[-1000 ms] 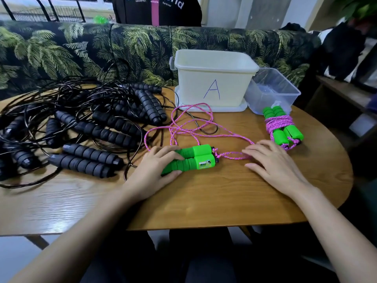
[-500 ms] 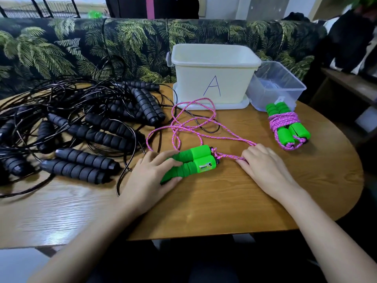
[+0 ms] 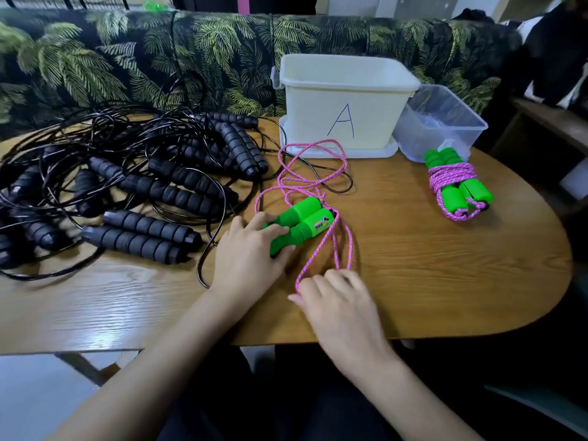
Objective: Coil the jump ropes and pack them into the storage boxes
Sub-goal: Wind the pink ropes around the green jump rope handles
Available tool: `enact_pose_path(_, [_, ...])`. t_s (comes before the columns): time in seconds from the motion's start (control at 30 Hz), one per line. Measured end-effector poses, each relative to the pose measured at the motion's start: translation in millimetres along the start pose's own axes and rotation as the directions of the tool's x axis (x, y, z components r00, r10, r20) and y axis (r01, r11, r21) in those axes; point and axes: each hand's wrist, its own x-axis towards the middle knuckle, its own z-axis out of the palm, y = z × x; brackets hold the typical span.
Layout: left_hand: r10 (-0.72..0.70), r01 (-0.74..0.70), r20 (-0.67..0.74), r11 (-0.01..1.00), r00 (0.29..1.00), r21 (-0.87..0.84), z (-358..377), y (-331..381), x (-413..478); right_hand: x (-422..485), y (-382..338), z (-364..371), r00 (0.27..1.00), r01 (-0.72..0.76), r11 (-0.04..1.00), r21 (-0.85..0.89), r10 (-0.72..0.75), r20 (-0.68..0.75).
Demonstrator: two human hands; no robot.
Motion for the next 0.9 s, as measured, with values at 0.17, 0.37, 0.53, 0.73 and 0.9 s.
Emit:
enact_pose_path(0.17, [0.006,-0.006,0.117,1.0,0.993,-0.001,-17,9,3,0,-8,3,1.0,0.018,0.999,-0.029,-0.019,-0.012])
enact_pose_path(0.37, [-0.032,-0.013,0.34,0.992,0.94,0.128,-30,27,14,2,-13,0,0.998,0.058,0.998,-0.034,-0.059,-0.025])
enact_pose_path(0.53, [-0.013,0.007,0.256,1.0,0.967,0.026,-24,17,15,-1,30,0,0.99,0.141,0.989,0.033,-0.141,0.002])
enact_pose_path(0.73, [0.027,-0.011,0.122,0.991,0.992,-0.135,-8,5,8,0,126,-1,0.959,0.094,0.938,0.335,-0.175,0.221])
enact_pose_path(0.9, [0.112,-0.1,0.053,0.976,0.992,-0.195,14,-9,8,5,153,13,0.964,-0.066,0.888,0.455,-0.06,0.258])
